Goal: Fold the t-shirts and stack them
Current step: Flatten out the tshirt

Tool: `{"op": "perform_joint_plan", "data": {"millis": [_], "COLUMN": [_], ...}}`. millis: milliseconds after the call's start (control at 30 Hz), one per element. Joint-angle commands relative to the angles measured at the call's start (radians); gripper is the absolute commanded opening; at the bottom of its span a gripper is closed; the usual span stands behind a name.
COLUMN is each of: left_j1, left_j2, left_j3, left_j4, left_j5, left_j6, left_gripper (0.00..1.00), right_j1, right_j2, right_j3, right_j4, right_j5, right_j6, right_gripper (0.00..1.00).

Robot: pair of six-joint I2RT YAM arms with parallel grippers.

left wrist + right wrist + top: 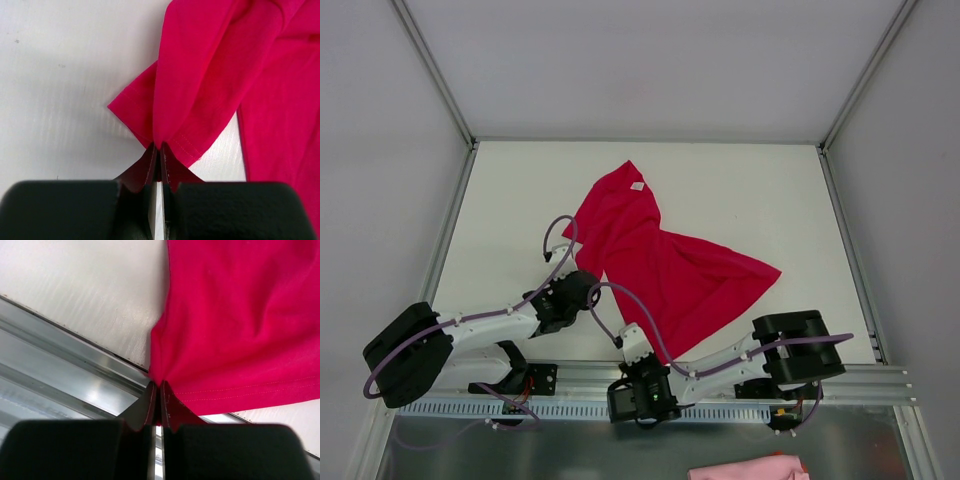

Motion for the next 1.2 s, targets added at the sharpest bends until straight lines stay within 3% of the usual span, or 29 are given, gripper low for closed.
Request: {"op": "perform_joint_plan", "data": {"millis": [0, 200, 400, 633, 800, 1000, 1167], "left_j1": [-0.006, 0.013, 0.181, 0.218, 0.267, 0.303, 0.359], "left_j2": [-0.005, 0.010, 0.079, 0.081, 0.141, 0.224, 0.285], "left_j3": [0.042, 0.194, 0.506, 0.775, 0.992, 1.204, 1.375], "left_j4": [-0.001, 0.035, -0.031, -0.200, -0.303, -0.289, -0.298], "left_j5": [-0.034, -0.052, 0.089, -0.009, -0.007, -0.052, -0.058], "left_j6": [0.028, 0.186, 0.268, 0.375, 0.421, 0.530, 0.597], "left_gripper": [0.00, 0.00, 0.00, 0.00, 0.00, 0.00, 0.00], "right_j1": [-0.007, -0.112, -0.352, -0.532, -0.732, -0.996, -1.148], "right_j2": [0.026, 0.022, -0.286, -0.471, -0.460, -0.429, -0.337], "right_j3": [0.043, 0.088, 0.070, 0.270, 0.413, 0.629, 0.946], "right_j4": [-0.083, -0.275, -0.491, -0.803, -0.731, -0.570, -0.575], "right_j5": [0.021, 0.111, 0.231, 0.363, 0.366, 0.277, 0.304], "right_j6": [0.024, 0.080, 0.116, 0.113, -0.185, -0.588, -0.788], "right_gripper": [0.01, 0.01, 0.01, 0.01, 0.01, 0.01, 0.01]}}
